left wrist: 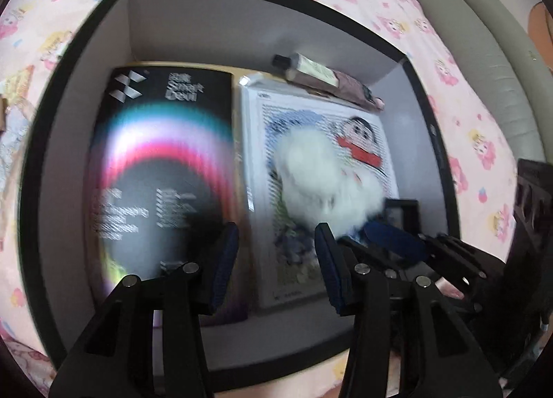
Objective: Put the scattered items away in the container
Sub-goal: 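Lower the plush toy with both grippers onto the Shin-chan bag, then press the plush toy down into the box with both grippers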
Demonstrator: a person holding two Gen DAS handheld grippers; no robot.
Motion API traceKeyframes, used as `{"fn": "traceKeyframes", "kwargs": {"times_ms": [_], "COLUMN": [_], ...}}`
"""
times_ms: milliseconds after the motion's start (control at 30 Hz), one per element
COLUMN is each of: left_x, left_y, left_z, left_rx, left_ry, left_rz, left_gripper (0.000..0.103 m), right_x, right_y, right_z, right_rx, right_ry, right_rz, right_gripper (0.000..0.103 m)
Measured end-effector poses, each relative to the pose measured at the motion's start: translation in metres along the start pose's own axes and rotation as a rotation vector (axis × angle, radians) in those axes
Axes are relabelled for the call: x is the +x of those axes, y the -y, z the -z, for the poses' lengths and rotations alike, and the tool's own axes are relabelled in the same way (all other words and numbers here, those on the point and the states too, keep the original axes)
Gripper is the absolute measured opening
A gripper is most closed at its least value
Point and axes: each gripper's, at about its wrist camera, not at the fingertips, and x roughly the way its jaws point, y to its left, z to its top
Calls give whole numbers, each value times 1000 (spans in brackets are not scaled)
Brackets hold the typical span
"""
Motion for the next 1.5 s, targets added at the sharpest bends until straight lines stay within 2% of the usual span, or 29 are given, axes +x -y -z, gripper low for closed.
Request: {"fn": "traceKeyframes", "kwargs": {"times_ms": [233, 367, 467, 633, 733, 867, 1000, 1167, 1267, 1400, 1500], "left_x": [-19, -21, -9, 13, 18, 23, 19, -8, -15, -12, -3], "left_y": [1, -2, -7, -5, 5, 22, 26, 14, -2, -15, -7], "left_z": [-13, -30, -41, -49, -44, -35, -29, -39, -46, -55, -52], "left_rx": [14, 4, -24, -28, 15, 77, 85, 33, -8, -29, 7], "left_ry": [78, 107, 105, 77, 59, 23, 10, 107, 123, 122, 94], "left_rz": [11, 9, 17, -68, -94, -145, -98, -94, -111, -138, -109], "left_gripper": [46, 45, 43, 40, 40, 40, 40, 39, 40, 39, 39], "right_x": [-29, -41, -35, -7, 6, 19, 9, -21, -35, -25, -13], "right_y": [9, 14, 14, 14, 15, 8, 3, 32, 45, 34, 18], "right_z": [-3, -20, -36, -46, -45, -38, -32, -32, -44, -61, -50], "right_rx": [13, 41, 56, 41, 21, -7, -56, 90, 158, 120, 57], "right_ry": [104, 193, 219, 147, 81, -19, 3, 64, 132, 92, 50], "right_rz": [-17, -35, -25, 41, 82, 88, 102, -29, -93, -172, -130], "right_gripper": [34, 34, 34, 34, 34, 34, 35, 34, 34, 34, 34]}}
